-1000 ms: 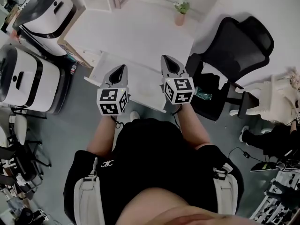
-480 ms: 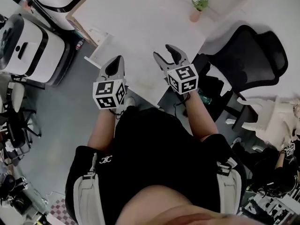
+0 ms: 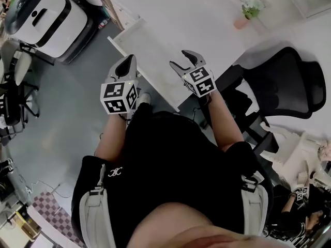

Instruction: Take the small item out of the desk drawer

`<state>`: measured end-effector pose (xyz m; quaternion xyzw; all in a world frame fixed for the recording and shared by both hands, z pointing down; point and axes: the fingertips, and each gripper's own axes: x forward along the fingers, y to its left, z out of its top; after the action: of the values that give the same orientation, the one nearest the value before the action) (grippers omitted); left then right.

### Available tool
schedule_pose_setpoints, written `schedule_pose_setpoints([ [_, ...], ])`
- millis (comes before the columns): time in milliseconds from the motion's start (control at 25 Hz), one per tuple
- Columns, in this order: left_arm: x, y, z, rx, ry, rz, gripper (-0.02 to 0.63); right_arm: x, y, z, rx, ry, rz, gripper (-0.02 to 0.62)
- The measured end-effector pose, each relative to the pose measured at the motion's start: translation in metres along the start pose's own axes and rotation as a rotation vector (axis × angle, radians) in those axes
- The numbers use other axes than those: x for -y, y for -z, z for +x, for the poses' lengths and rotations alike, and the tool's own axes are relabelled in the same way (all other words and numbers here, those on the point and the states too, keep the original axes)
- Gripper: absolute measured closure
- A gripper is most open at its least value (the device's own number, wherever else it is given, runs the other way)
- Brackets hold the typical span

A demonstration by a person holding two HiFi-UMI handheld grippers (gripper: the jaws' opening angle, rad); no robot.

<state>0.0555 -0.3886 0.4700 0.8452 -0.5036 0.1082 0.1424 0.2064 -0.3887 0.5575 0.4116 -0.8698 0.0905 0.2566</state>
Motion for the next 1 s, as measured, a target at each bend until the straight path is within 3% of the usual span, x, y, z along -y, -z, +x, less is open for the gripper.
schedule_pose_setpoints([
  [200,-0.021,-0.001,-0.013,0.019,-0.06,-0.035,0.592,-0.014,0.014,0.025,-0.066,-0.06,-0.076,0.345],
  [800,-0.054,-0.001,-0.032,0.019,-0.116,-0.049,0.592,-0.052,0.095,0.084,-0.312,-0.192,-0.159,0.347],
  [1000,-0.062,-0.004,-0.037,0.015,-0.121,-0.041,0.591,-0.062,0.121,0.091,-0.376,-0.219,-0.106,0.345],
])
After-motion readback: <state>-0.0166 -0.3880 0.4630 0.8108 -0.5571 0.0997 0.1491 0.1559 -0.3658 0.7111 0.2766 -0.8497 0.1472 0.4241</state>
